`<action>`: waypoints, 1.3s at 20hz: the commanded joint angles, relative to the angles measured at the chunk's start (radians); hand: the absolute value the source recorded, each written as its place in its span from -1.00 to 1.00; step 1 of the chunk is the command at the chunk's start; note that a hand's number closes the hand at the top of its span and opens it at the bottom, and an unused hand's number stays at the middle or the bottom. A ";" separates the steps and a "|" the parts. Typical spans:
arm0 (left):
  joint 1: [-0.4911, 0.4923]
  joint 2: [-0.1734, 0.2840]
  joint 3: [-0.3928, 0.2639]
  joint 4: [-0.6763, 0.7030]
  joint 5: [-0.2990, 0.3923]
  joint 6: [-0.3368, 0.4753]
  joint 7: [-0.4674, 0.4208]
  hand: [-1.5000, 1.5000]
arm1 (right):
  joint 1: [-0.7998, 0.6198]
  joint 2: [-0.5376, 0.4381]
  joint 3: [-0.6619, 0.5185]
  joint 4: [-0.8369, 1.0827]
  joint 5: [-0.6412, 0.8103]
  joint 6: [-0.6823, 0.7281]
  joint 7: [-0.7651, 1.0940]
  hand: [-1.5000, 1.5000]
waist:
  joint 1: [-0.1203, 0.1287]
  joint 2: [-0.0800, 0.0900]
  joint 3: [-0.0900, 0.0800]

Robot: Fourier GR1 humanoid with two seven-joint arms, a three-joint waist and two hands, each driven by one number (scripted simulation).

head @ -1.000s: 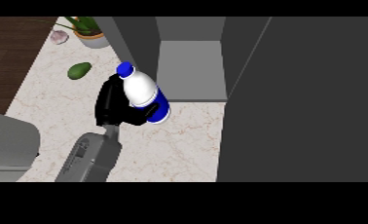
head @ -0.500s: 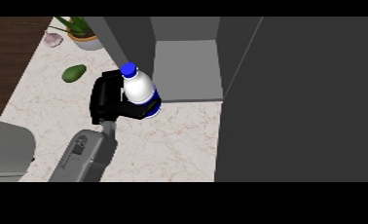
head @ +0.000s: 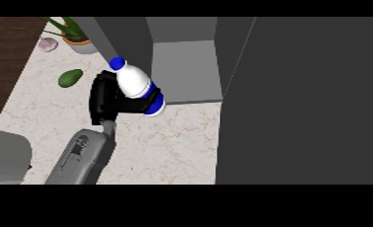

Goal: Pick up the bottled water, place it into the cabinet and close the cabinet

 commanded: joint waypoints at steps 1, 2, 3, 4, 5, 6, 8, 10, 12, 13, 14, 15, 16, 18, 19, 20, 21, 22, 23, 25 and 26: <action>-0.307 -0.021 -0.028 0.128 -0.061 0.013 0.087 1.00 | -0.002 -0.011 0.005 0.000 -0.006 0.016 0.002 -1.00 | -0.066 0.024 0.002; -0.296 -0.030 -0.040 0.144 -0.075 0.019 0.065 1.00 | -0.022 -0.003 0.000 0.001 -0.010 0.007 0.012 -1.00 | -0.055 0.026 0.001; -0.294 -0.035 -0.045 0.143 -0.080 0.029 0.077 1.00 | -0.008 0.000 0.021 0.003 0.003 0.004 0.016 -1.00 | -0.061 0.025 0.001; -0.291 -0.033 -0.031 0.140 -0.074 0.037 0.066 1.00 | -0.010 0.004 0.006 0.029 0.004 0.009 -0.019 -1.00 | -0.071 0.027 0.002; -0.290 -0.017 -0.025 0.160 -0.079 0.030 0.060 1.00 | -0.040 0.006 0.009 0.031 -0.001 0.011 0.000 -1.00 | -0.065 0.032 0.001; -0.283 -0.033 -0.043 0.156 -0.105 0.072 0.076 1.00 | 0.016 -0.014 0.017 -0.005 0.004 0.022 -0.017 -1.00 | -0.074 0.022 0.001; -0.291 0.010 -0.032 0.166 -0.105 0.044 0.077 1.00 | -0.032 -0.003 -0.007 0.033 -0.011 0.015 -0.003 -1.00 | -0.060 0.030 0.001; -0.277 -0.004 -0.051 0.183 -0.161 0.115 0.055 1.00 | -0.025 -0.004 0.005 0.024 -0.022 0.019 0.011 -1.00 | -0.077 0.033 0.001; -0.283 0.025 -0.063 0.188 -0.184 0.113 0.073 1.00 | -0.043 0.005 0.018 0.029 0.007 0.008 0.008 -1.00 | -0.073 0.031 0.001; -0.266 0.029 -0.071 0.200 -0.200 0.124 0.070 1.00 | -0.019 -0.009 -0.004 0.022 -0.018 0.022 -0.006 -1.00 | -0.082 0.030 0.002; -0.265 0.031 -0.082 0.203 -0.227 0.149 0.066 1.00 | -0.028 -0.007 0.019 0.011 0.001 0.010 0.023 -1.00 | -0.082 0.031 0.001; -0.274 0.052 -0.070 0.212 -0.223 0.136 0.071 1.00 | -0.023 -0.003 0.010 0.038 0.001 0.012 0.001 -1.00 | -0.073 0.030 0.002; -0.264 0.036 -0.076 0.225 -0.243 0.172 0.063 1.00 | -0.036 -0.010 0.006 0.035 -0.001 0.019 0.008 -1.00 | -0.083 0.034 0.001; -0.267 0.061 -0.075 0.242 -0.260 0.178 0.076 1.00 | -0.046 -0.002 -0.001 0.050 -0.003 0.025 -0.021 -1.00 | -0.078 0.033 0.002; -0.275 0.063 -0.078 0.241 -0.274 0.194 0.092 1.00 | -0.034 -0.009 0.000 0.022 -0.011 0.020 0.004 -1.00 | -0.088 0.033 0.002; -0.269 0.046 -0.086 0.257 -0.292 0.224 0.069 -1.00 | -0.053 -0.008 -0.006 0.069 -0.017 0.035 -0.013 -1.00 | -0.080 0.037 0.002; -0.286 0.057 -0.073 0.251 -0.276 0.205 0.090 -1.00 | -0.038 -0.009 0.005 0.035 -0.013 0.027 0.000 -1.00 | -0.090 0.035 0.001; -0.276 0.080 -0.064 0.259 -0.265 0.182 0.092 -1.00 | -0.058 -0.011 -0.019 0.032 -0.029 0.024 0.010 -1.00 | -0.081 0.037 0.001; -0.285 0.106 -0.056 0.258 -0.271 0.178 0.098 -1.00 | -0.048 0.001 0.001 0.044 -0.008 0.013 0.002 -1.00 | -0.081 0.035 0.001; -0.285 0.084 -0.064 0.257 -0.273 0.191 0.114 -1.00 | -0.049 0.004 0.020 0.060 -0.002 0.024 -0.006 -1.00 | -0.085 0.036 0.001; -0.281 0.068 -0.082 0.262 -0.290 0.204 0.101 -1.00 | -0.075 0.006 0.006 0.067 -0.011 0.020 0.007 -1.00 | -0.081 0.039 0.000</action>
